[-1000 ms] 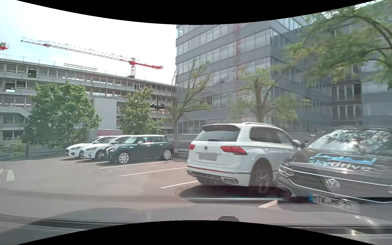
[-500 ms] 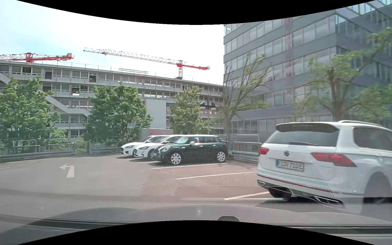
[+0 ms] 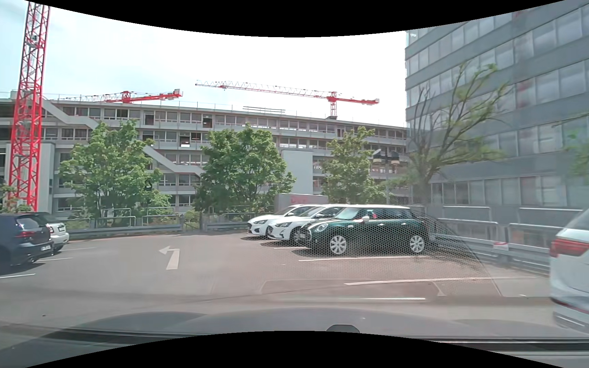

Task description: Follow the waypoints while adhering to traffic rules and regulations

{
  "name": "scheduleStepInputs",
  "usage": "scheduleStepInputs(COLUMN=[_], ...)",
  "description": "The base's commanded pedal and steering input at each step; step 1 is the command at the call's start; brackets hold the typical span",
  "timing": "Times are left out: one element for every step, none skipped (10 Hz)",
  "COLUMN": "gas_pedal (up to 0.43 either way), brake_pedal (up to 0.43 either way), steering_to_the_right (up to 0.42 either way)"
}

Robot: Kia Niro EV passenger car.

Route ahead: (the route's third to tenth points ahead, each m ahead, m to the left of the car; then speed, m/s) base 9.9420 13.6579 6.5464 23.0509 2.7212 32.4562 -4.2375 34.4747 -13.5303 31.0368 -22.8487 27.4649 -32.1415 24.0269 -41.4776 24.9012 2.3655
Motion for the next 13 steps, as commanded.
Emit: scheduleStepInputs(gas_pedal=[0.059,0.059,0.059,0.059,0.059,0.059,0.059,0.059,0.059,0.059,0.059,0.059,0.059], brake_pedal=[0.000,0.000,0.000,0.000,0.000,0.000,0.000,0.000,0.000,0.000,0.000,0.000,0.000], steering_to_the_right=[-0.550,-0.476,-0.402,-0.359,-0.313,-0.274,-0.249,-0.216,-0.180,-0.153,-0.118,-0.094,-0.083])
